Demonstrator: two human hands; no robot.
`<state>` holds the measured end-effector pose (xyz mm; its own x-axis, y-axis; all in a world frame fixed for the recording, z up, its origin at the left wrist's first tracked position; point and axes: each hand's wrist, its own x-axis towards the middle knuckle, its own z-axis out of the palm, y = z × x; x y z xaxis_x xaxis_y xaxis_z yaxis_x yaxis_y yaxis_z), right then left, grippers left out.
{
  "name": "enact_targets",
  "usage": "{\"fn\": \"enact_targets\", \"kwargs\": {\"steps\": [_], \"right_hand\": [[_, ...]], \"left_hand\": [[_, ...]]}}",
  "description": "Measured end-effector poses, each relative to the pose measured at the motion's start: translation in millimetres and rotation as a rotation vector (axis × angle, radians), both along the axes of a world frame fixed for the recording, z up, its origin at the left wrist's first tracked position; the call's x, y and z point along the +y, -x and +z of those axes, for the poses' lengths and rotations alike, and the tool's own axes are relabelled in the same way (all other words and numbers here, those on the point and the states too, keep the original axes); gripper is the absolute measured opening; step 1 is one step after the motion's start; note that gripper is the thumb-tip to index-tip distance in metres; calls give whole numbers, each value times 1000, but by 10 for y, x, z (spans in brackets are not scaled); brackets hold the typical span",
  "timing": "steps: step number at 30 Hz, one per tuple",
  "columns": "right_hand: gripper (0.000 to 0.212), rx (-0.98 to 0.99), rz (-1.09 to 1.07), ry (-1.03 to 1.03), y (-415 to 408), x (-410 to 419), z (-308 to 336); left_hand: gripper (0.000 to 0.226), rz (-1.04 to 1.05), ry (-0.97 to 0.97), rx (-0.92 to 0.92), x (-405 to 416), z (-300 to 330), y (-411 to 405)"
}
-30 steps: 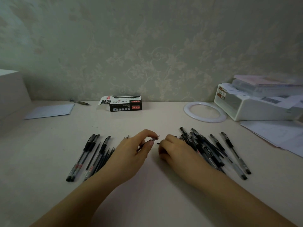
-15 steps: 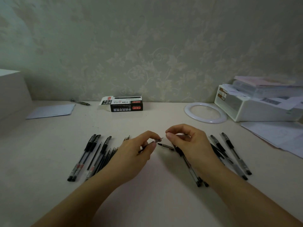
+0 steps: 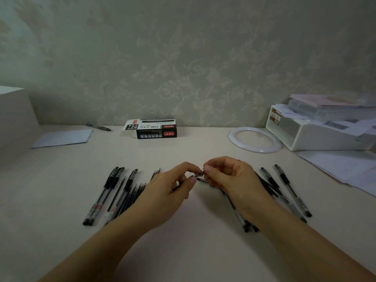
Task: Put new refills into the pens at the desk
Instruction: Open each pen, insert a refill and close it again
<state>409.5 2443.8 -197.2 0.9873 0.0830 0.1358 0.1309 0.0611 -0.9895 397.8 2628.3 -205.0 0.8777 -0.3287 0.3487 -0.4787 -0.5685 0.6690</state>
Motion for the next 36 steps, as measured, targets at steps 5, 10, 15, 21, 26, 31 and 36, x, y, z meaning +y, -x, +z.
{"fn": "enact_targets", "kwargs": {"steps": [5, 10, 15, 21, 26, 31, 36], "right_hand": [[11, -5, 66, 48, 6, -6, 0], [8, -85, 137, 270, 6, -24, -8], [36, -283, 70, 634, 19, -30, -56], [15, -250, 128, 582, -23, -58, -22], [40, -258, 106, 594, -11, -47, -57], [16, -274, 146, 591, -32, -53, -48], [44, -274, 114, 598, -9, -24, -66]], "left_hand": [[7, 4, 18, -25, 7, -6, -5], [3, -4, -86, -102, 24, 1, 2], [5, -4, -116, -103, 6, -3, 9], [3, 34, -93, -106, 28, 11, -6], [4, 20, -106, -87, 5, 3, 5], [2, 34, -97, -101, 14, 13, 1], [1, 19, -92, -114, -13, 24, 25]]}}
